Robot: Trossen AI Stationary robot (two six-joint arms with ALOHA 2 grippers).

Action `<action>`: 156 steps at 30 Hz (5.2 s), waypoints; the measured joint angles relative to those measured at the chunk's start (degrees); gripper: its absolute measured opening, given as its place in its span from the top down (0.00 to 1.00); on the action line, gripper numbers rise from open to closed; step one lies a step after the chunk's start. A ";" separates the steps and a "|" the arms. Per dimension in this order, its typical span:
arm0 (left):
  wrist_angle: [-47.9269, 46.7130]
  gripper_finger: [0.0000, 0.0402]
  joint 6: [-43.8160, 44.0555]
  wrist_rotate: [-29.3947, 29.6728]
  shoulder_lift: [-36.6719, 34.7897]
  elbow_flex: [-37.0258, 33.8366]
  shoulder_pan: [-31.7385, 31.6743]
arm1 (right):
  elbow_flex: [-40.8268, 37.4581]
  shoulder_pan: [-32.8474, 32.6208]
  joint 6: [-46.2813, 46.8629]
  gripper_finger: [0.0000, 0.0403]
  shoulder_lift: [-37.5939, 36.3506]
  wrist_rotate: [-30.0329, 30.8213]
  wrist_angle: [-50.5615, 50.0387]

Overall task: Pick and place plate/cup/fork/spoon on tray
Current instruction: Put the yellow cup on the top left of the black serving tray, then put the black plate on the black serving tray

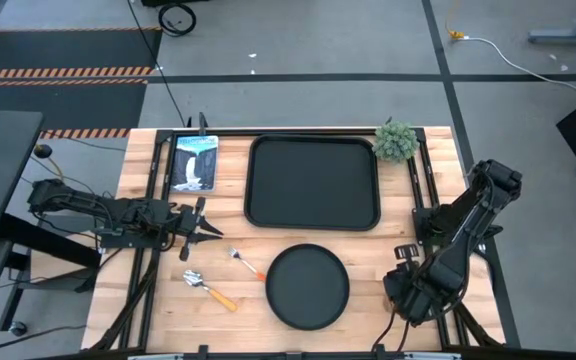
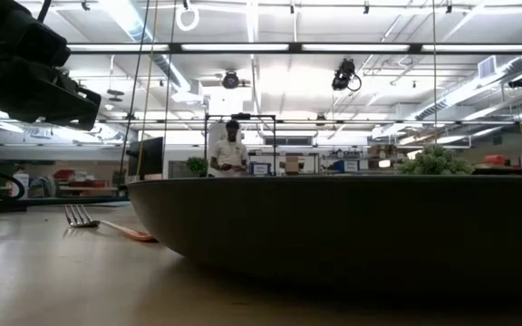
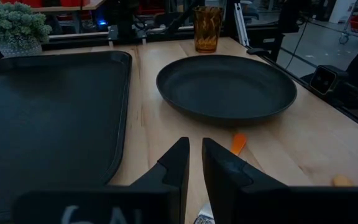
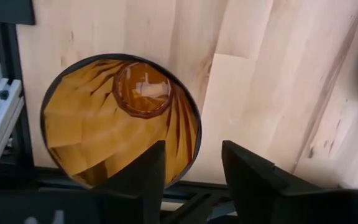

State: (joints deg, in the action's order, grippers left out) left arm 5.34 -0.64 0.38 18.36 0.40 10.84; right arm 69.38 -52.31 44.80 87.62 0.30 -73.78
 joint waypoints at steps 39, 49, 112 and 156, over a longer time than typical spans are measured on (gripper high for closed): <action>0.02 0.87 0.00 0.00 -0.01 0.00 -0.01 | -5.16 9.65 -10.38 0.95 1.06 1.34 4.36; 0.02 0.87 0.00 0.00 0.01 0.00 0.00 | -0.74 26.82 -28.90 0.97 -5.53 4.12 -1.32; 0.42 0.87 0.01 0.00 0.01 0.00 0.00 | 25.34 112.81 -71.68 0.96 22.94 -7.22 -0.15; 0.42 0.87 0.00 0.00 0.00 0.00 0.00 | 37.44 94.65 -64.03 0.58 22.75 0.85 9.73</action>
State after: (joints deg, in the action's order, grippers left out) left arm 5.76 -0.64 0.38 18.35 0.40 10.84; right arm 106.83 42.34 -19.24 110.37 1.15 -64.05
